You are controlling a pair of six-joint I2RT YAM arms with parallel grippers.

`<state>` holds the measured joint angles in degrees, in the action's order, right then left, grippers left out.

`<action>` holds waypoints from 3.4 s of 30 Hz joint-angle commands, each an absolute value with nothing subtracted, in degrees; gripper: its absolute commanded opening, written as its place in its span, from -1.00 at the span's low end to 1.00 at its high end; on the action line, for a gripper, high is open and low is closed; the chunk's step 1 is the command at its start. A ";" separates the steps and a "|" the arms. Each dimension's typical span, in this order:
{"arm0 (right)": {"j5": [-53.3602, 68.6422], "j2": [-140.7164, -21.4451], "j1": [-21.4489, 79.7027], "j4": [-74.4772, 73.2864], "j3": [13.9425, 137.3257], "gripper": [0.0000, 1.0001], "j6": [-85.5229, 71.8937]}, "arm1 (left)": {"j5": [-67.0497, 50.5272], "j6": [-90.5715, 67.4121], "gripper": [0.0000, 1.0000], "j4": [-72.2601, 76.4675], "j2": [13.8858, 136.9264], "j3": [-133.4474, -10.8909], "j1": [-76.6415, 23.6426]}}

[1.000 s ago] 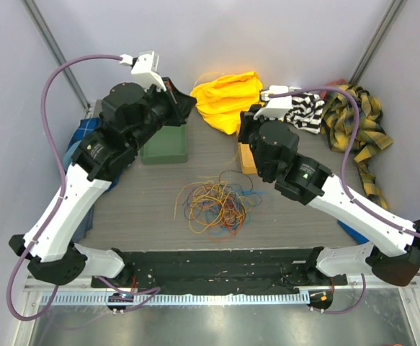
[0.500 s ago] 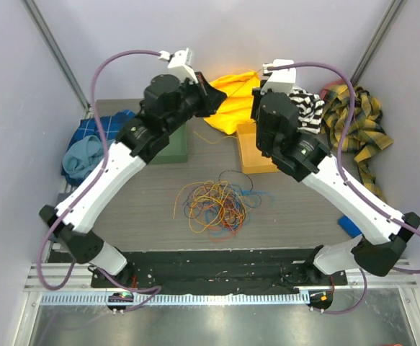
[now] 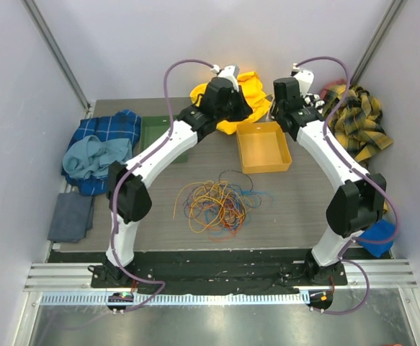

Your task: Untangle the cables

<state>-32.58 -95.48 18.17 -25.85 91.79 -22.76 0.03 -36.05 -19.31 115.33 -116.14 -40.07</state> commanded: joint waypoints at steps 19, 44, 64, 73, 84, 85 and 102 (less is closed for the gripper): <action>-31.90 -95.10 15.56 -14.76 72.78 -0.99 -31.81 | -4.04 -37.09 -1.00 -24.17 129.90 -118.56 -40.51; -37.18 -86.22 13.54 -12.30 76.73 -0.98 -26.54 | -2.55 -36.74 -1.00 -25.05 129.02 -121.28 -41.75; -25.22 -95.37 12.92 -13.36 77.78 0.76 -29.62 | -0.35 -37.00 -1.00 -30.94 140.97 -128.93 -42.19; -24.52 -85.62 12.92 -14.86 70.94 0.79 -33.22 | 6.76 -38.67 -0.93 -33.75 140.01 -129.11 -41.66; -24.87 -80.95 12.92 -13.36 64.87 0.75 -34.54 | 8.70 -39.20 0.19 -30.51 131.50 -123.58 -41.66; -24.61 -80.95 12.92 -13.19 64.52 0.75 -34.80 | 8.44 -39.29 0.28 -30.06 130.88 -123.14 -41.66; -26.19 -80.68 12.92 -10.20 48.69 0.65 -44.21 | 18.72 -40.69 0.54 -28.73 117.07 -106.44 -40.87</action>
<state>-23.62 -81.14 12.99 -12.93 50.04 -41.56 12.40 -40.05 -27.90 118.21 -110.34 -41.87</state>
